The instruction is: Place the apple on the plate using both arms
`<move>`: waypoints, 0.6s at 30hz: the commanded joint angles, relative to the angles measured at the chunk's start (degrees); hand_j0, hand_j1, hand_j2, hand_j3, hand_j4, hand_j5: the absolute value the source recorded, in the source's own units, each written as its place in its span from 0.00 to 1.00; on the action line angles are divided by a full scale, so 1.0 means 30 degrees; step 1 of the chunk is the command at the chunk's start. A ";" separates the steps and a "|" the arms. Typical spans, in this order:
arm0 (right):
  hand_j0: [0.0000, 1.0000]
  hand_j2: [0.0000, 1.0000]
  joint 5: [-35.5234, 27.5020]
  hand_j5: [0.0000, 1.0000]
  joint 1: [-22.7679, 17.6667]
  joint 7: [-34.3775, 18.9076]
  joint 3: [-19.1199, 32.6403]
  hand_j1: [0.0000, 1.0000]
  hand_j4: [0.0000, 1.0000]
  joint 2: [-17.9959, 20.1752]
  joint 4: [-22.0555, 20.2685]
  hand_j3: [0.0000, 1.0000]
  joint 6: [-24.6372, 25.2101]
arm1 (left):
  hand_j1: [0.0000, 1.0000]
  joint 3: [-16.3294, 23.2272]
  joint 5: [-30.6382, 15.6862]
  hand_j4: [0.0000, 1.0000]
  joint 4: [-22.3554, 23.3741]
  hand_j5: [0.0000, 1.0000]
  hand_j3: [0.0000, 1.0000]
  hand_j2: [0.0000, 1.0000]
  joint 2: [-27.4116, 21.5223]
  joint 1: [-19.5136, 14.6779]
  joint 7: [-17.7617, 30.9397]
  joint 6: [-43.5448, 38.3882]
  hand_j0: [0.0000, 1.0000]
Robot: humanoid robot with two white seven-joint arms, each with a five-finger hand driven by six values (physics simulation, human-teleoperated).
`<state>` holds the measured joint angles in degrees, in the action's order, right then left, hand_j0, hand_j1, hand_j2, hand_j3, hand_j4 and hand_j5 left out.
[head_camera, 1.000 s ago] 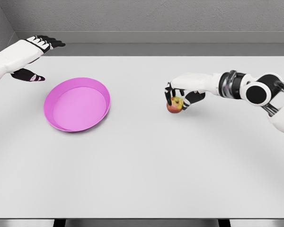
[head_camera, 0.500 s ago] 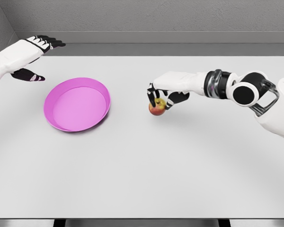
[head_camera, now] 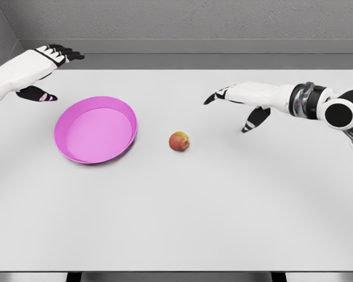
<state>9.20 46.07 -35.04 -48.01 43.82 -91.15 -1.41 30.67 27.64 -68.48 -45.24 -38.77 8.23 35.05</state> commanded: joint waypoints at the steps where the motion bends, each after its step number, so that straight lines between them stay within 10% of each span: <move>1: 1.00 1.00 0.0008 1.00 -0.0267 0.0013 0.3430 1.00 1.00 0.2210 0.1203 1.00 -0.0115 | 1.00 0.0148 0.1393 1.00 -0.0843 1.00 1.00 1.00 0.0079 0.0004 -0.0020 -0.0015 1.00; 3: 1.00 1.00 0.0008 1.00 -0.2876 0.0013 0.7445 1.00 1.00 0.3089 0.1935 1.00 -0.0203 | 1.00 0.1611 0.1892 1.00 -0.1986 1.00 1.00 1.00 0.0020 -0.0874 0.0009 -0.0015 1.00; 6: 1.00 1.00 0.0037 1.00 -0.3053 0.0013 0.8970 1.00 1.00 0.3031 0.4161 1.00 -0.2251 | 1.00 0.4831 0.1745 1.00 -0.2250 1.00 1.00 1.00 0.0458 -0.3627 -0.0020 -0.0015 1.00; 13: 1.00 1.00 0.0008 1.00 -0.2731 0.0013 0.7360 1.00 1.00 0.1685 0.3372 1.00 -0.4656 | 1.00 0.6886 0.2712 1.00 -0.2895 1.00 1.00 1.00 0.4179 -0.4977 0.5368 -0.0015 1.00; 18: 1.00 1.00 0.0008 1.00 -0.2643 0.0013 0.7418 1.00 1.00 0.1127 0.2932 1.00 -0.4685 | 1.00 0.6857 0.3210 1.00 -0.2281 1.00 1.00 1.00 0.6669 -0.5416 0.6279 -0.0015 1.00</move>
<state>9.39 38.14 -35.02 -25.54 48.02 -81.72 -15.00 51.08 36.91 -75.99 -28.43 -55.55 25.32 35.08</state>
